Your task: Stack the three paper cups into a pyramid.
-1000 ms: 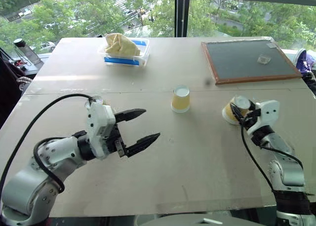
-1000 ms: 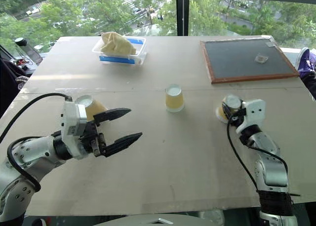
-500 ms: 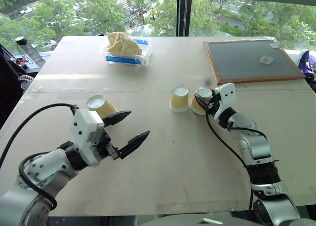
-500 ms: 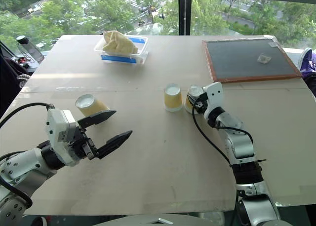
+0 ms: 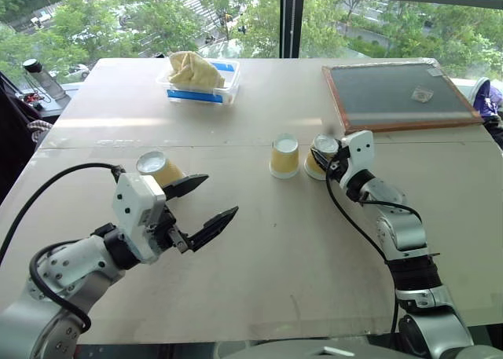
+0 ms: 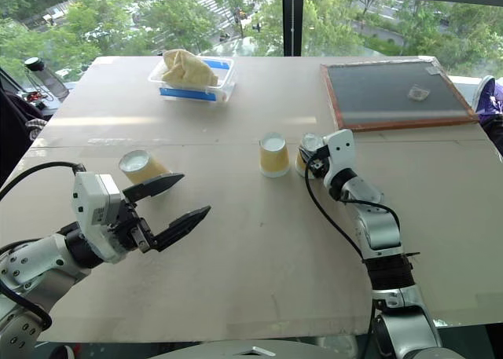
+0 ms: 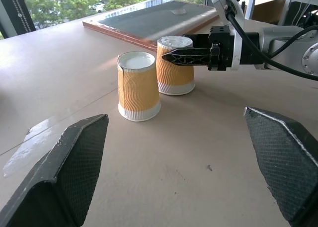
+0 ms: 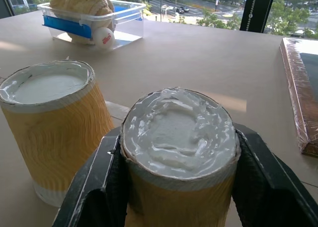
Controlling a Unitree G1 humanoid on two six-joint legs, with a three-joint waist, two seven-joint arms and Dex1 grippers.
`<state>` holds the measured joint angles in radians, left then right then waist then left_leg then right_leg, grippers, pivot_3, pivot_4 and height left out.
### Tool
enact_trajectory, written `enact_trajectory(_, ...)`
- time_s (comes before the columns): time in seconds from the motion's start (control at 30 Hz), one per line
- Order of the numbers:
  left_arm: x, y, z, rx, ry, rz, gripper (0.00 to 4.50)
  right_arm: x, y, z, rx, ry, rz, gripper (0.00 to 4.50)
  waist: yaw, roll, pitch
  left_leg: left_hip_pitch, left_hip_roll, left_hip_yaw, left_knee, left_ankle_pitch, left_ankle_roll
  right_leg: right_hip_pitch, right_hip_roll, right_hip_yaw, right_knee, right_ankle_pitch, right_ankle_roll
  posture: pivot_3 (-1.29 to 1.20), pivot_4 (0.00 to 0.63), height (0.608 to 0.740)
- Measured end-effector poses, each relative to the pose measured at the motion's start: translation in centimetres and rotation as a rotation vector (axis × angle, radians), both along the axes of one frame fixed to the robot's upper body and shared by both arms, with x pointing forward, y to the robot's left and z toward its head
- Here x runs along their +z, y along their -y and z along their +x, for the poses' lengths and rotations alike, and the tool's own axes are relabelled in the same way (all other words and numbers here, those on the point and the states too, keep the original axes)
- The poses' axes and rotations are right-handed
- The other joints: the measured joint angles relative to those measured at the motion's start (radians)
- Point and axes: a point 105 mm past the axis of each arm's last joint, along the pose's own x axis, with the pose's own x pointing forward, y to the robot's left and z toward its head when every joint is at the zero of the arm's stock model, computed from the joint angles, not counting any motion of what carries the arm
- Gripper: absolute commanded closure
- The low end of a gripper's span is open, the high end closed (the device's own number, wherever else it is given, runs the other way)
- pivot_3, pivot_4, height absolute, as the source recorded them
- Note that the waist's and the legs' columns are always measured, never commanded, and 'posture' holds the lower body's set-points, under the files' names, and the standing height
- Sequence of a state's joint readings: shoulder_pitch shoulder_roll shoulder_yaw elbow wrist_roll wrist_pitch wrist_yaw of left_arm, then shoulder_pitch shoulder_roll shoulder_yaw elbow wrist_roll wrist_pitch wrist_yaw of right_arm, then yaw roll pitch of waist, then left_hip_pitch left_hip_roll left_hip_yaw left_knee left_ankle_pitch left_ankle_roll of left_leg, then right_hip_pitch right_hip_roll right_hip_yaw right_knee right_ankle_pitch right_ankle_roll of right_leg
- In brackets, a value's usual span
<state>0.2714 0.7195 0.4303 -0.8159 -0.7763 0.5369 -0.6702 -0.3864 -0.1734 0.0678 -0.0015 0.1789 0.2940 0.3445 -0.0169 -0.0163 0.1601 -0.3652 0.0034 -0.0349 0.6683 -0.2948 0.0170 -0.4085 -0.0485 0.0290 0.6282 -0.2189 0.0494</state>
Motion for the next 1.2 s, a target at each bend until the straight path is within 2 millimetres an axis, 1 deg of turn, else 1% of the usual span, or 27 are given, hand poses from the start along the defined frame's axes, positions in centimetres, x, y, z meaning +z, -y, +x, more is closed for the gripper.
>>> enact_trajectory(0.17, 0.0, 0.0, 0.0, -0.004, 0.001, 0.001, 0.0, -0.1, -0.1, -0.3, 0.009, -0.001, -0.003, 2.55, 0.0, 0.0, 0.0, 0.0, 0.0, 0.0, 0.0, 0.0, 0.0, 0.0, 0.0, 0.0, 0.0, 0.0, 0.0, 0.0, 0.15, 0.74)
enact_trajectory(0.23, 0.0, 0.0, 0.0, -0.005, 0.003, 0.002, 0.0, -0.1, -0.1, -0.5, 0.016, 0.0, -0.006, 1.53, 0.0, 0.0, 0.0, 0.0, 0.0, 0.0, 0.0, 0.0, 0.0, 0.0, 0.0, 0.0, 0.0, 0.0, 0.0, 0.0, 0.15, 0.74)
enact_trajectory(0.27, 0.0, 0.0, 0.0, -0.006, 0.004, 0.003, 0.0, -0.2, -0.2, -0.6, 0.023, -0.001, -0.011, 1.23, 0.0, 0.0, 0.0, 0.0, 0.0, 0.0, 0.0, 0.0, 0.0, 0.0, 0.0, 0.0, 0.0, 0.0, 0.0, 0.0, 0.15, 0.74)
enact_trajectory(0.3, 0.0, 0.0, 0.0, -0.006, 0.005, 0.005, 0.0, -0.5, -0.2, -0.8, 0.029, -0.011, -0.016, 0.76, 0.0, 0.0, 0.0, 0.0, 0.0, 0.0, 0.0, 0.0, 0.0, 0.0, 0.0, 0.0, 0.0, 0.0, 0.0, 0.0, 0.15, 0.74)
enact_trajectory(0.33, 0.0, 0.0, 0.0, -0.006, 0.006, 0.007, 0.0, -1.2, -0.3, -1.1, 0.037, -0.033, -0.024, 0.16, 0.0, 0.0, 0.0, 0.0, 0.0, 0.0, 0.0, 0.0, 0.0, 0.0, 0.0, 0.0, 0.0, 0.0, 0.0, 0.0, 0.15, 0.74)
enact_trajectory(0.37, 0.0, 0.0, 0.0, -0.007, 0.006, 0.007, 0.0, -1.5, -0.4, -1.2, 0.042, -0.043, -0.03, 0.07, 0.0, 0.0, 0.0, 0.0, 0.0, 0.0, 0.0, 0.0, 0.0, 0.0, 0.0, 0.0, 0.0, 0.0, 0.0, 0.0, 0.15, 0.74)
enact_trajectory(0.7, 0.1, 0.1, -0.1, -0.021, 0.017, 0.008, 0.0, -1.1, -0.5, -1.2, 0.044, -0.02, -0.035, 0.07, 0.0, 0.0, 0.0, -0.001, 0.0, 0.0, -0.001, 0.0, 0.0, -0.001, 0.0, 0.0, 0.0, 0.0, 0.0, 0.0, 0.15, 0.74)
enact_trajectory(0.87, -0.5, -0.3, -0.3, 0.021, 0.007, -0.007, 0.0, -2.5, 0.9, -2.1, 0.042, -0.054, -0.066, 0.07, 0.003, 0.0, 0.001, -0.001, 0.0, 0.0, -0.001, 0.0, 0.0, -0.001, -0.001, 0.0, -0.001, 0.0, 0.0, 0.0, 0.15, 0.74)
enact_trajectory(0.93, -0.5, -0.8, 0.1, 0.09, 0.039, -0.016, 0.0, -3.4, 2.2, -2.8, 0.039, -0.077, -0.086, 0.07, 0.003, 0.0, 0.001, -0.001, 0.0, 0.0, -0.001, 0.0, 0.0, -0.001, -0.001, 0.0, -0.002, 0.0, 0.0, 0.0, 0.15, 0.74)
enact_trajectory(1.0, -0.5, -1.1, 0.4, 0.139, 0.063, -0.018, 0.0, -3.7, 2.9, -3.3, 0.04, -0.088, -0.093, 0.07, 0.004, 0.0, 0.001, -0.001, 0.0, 0.0, -0.001, 0.0, 0.0, -0.001, -0.001, 0.0, -0.001, 0.0, 0.0, 0.0, 0.15, 0.74)
enact_trajectory(1.03, -0.3, -1.9, 1.0, 0.26, 0.119, -0.051, 0.0, -4.2, 4.1, -4.5, 0.065, -0.101, -0.123, 0.07, 0.005, 0.0, 0.001, -0.001, 0.0, 0.0, -0.001, 0.0, 0.0, 0.0, -0.001, 0.0, -0.002, 0.0, 0.0, 0.0, 0.15, 0.74)
enact_trajectory(1.07, -0.3, -2.2, 1.1, 0.297, 0.132, -0.064, 0.0, -4.4, 4.5, -5.0, 0.075, -0.106, -0.134, 0.07, 0.005, 0.0, 0.001, -0.001, 0.0, 0.0, -0.001, 0.0, 0.0, 0.0, -0.001, 0.0, -0.002, 0.0, 0.0, 0.0, 0.15, 0.74)
enact_trajectory(1.1, -0.5, -2.7, 1.4, 0.382, 0.157, -0.089, 0.0, -4.8, 5.3, -6.2, 0.113, -0.123, -0.158, 0.07, 0.006, 0.0, 0.001, -0.001, 0.0, 0.0, 0.0, 0.0, 0.0, 0.0, -0.001, 0.0, -0.002, 0.0, 0.001, 0.0, 0.15, 0.74)
enact_trajectory(1.17, -1.1, -3.4, 1.3, 0.492, 0.161, -0.144, 0.0, -5.4, 6.0, -8.3, 0.211, -0.157, -0.19, 0.07, 0.006, -0.001, 0.001, -0.001, 0.0, 0.0, 0.0, 0.0, 0.0, 0.0, -0.002, 0.001, -0.002, 0.002, 0.004, 0.0, 0.15, 0.74)
enact_trajectory(1.2, -1.5, -3.7, 1.4, 0.539, 0.155, -0.165, 0.0, -5.3, 6.0, -9.4, 0.271, -0.167, -0.187, 0.07, 0.004, -0.002, 0.001, -0.001, 0.0, 0.0, 0.0, 0.0, 0.0, 0.0, -0.001, 0.001, -0.002, 0.002, 0.004, 0.0, 0.15, 0.74)
